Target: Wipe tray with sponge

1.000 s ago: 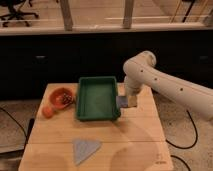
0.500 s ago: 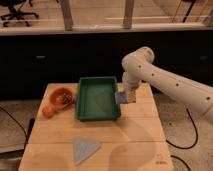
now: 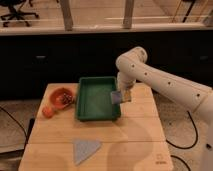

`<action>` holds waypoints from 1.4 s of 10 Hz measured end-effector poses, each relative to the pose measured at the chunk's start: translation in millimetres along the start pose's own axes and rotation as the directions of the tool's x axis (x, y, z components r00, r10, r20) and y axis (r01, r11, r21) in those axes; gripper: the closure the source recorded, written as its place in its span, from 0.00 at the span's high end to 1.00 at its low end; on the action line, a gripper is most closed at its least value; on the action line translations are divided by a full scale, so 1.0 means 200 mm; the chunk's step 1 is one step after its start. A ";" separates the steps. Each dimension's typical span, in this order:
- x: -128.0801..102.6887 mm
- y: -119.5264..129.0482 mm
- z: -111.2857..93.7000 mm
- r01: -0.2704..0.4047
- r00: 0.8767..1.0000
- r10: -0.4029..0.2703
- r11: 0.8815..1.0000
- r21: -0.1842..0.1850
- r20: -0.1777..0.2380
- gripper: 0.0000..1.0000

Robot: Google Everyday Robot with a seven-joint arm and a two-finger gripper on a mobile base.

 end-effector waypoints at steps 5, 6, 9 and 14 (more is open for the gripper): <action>-0.06 -0.03 0.06 0.028 0.999 -0.028 1.000 -0.001 0.018 0.00; -0.07 -0.03 0.09 0.036 0.999 -0.036 0.999 -0.005 0.023 0.00; -0.08 -0.06 0.14 0.042 0.999 -0.041 0.999 -0.006 0.031 0.00; -0.14 -0.09 0.22 0.070 0.996 -0.069 0.997 -0.014 0.049 0.00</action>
